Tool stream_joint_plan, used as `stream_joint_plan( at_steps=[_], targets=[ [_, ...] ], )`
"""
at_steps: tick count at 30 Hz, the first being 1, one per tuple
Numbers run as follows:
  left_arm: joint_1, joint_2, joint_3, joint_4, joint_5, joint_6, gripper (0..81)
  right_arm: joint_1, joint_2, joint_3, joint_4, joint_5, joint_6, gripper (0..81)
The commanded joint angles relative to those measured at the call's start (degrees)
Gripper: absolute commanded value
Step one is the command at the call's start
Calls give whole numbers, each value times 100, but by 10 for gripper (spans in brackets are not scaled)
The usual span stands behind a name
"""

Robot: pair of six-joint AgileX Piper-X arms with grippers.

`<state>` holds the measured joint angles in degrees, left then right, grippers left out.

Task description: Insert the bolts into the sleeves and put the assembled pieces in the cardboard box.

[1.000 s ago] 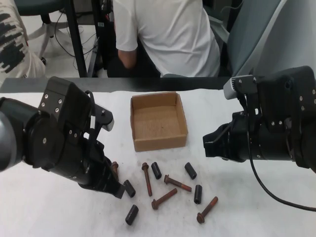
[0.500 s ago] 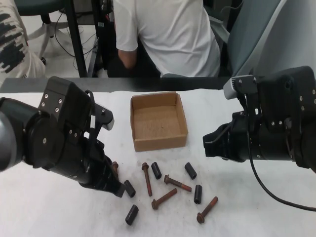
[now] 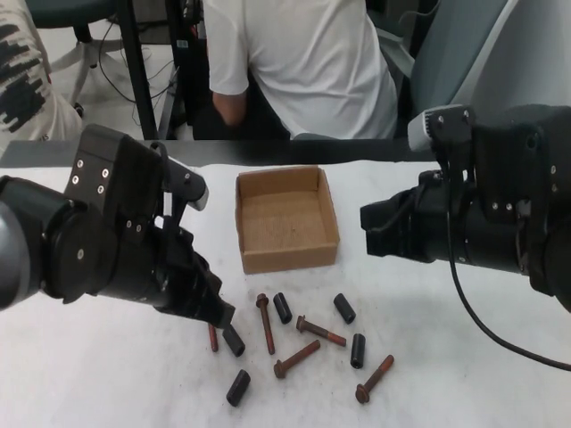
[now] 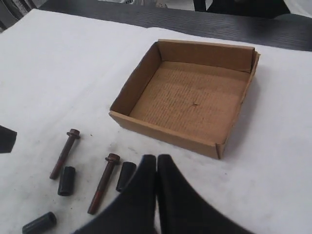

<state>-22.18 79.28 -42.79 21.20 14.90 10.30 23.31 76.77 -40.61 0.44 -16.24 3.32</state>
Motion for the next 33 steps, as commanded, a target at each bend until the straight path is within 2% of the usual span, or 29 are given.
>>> stream_joint_plan(
  at_steps=[1, 4, 7, 9, 12, 14, 18, 22, 25, 28, 31, 33],
  targets=[
    [-13, -22, -8, -433, 544, -41, 0, -1, -11, -29, -80, -38, -502, 8],
    [-13, -22, -8, -555, 669, -27, 47, -1, -11, -66, -44, -39, -840, 5],
    [-5, -22, -8, -404, 650, 96, 200, -1, -11, -245, 292, -6, -487, 59],
    [-5, -22, -18, -263, 294, 361, 360, -1, -11, -397, 588, -231, -485, 153],
    [40, -22, -19, -125, -403, 823, 543, 13, -11, -659, 986, -272, -613, 342],
    [95, -22, -19, -56, -694, 1146, 551, 13, 32, -871, 1354, -53, -843, 396],
    [236, -22, -19, 112, -728, 1413, 514, 13, 310, -1366, 2272, 249, -1750, 337],
    [263, 30, -19, 196, -555, 1256, 492, 13, 542, -1648, 2600, 260, -1868, 330],
    [263, 310, -121, 763, -274, -680, 492, 13, 551, -1714, 2568, 259, -1839, 330],
    [263, 753, -177, 1027, 484, -2066, 492, 13, 551, -1772, 2536, 284, -1843, 330],
    [252, 1071, -195, 892, 579, -2794, 492, 13, 551, -1842, 2580, 384, -1843, 330],
    [251, 1096, -232, 745, 564, -2900, 492, 13, 551, -1853, 2602, 390, -1843, 330]
  ],
)
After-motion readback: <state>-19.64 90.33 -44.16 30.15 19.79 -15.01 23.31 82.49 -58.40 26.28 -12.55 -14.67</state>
